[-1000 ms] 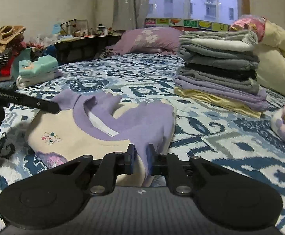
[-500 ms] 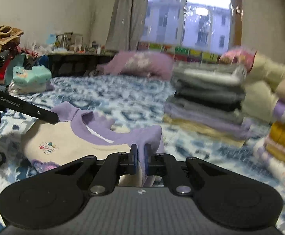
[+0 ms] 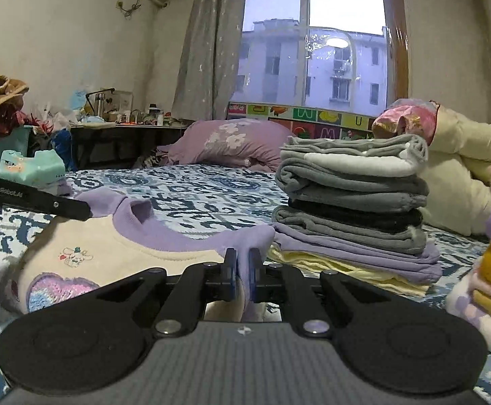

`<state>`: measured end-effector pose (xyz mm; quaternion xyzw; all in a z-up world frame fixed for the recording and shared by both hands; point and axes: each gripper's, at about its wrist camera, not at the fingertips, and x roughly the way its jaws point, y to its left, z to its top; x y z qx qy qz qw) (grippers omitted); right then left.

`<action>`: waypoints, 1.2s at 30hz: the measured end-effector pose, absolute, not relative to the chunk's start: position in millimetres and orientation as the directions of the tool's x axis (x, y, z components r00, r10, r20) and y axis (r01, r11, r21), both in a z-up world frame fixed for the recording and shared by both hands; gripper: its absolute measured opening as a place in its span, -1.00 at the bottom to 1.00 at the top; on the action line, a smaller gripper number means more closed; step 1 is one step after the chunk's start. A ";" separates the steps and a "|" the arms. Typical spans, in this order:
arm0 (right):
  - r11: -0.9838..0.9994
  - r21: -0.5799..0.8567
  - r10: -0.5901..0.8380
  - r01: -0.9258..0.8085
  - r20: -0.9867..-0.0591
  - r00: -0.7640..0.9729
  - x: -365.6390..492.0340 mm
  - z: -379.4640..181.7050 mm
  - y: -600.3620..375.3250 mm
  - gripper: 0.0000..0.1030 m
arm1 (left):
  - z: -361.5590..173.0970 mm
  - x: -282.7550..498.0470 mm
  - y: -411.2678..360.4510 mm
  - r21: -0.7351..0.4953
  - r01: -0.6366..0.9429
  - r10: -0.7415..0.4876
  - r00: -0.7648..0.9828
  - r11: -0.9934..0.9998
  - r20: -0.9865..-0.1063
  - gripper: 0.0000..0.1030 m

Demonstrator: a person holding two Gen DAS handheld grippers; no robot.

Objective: Fold clothes

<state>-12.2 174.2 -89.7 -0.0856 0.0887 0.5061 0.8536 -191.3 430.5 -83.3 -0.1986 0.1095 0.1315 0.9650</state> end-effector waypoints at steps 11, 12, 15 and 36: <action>0.528 0.044 0.779 -0.848 -0.424 0.462 28.7 -132.9 213.1 -0.29 | -114.8 -163.3 442.3 -0.301 -0.414 0.241 0.846 0.859 -0.476 -0.87; 0.537 0.049 0.784 -0.842 -0.396 0.477 26.8 -126.5 207.2 -0.15 | -110.5 -167.5 441.9 -0.306 -0.418 0.252 0.852 0.855 -0.460 -0.86; 0.558 0.020 0.781 -0.829 -0.350 0.517 18.0 -109.5 191.3 0.00 | -98.7 -182.9 441.4 -0.326 -0.426 0.286 0.871 0.844 -0.399 -0.86; 0.298 -0.173 0.859 -0.939 -0.380 0.343 -9.7 -101.6 220.1 0.06 | -95.9 -151.6 416.8 -0.150 -0.301 0.216 0.883 0.942 -0.417 -0.13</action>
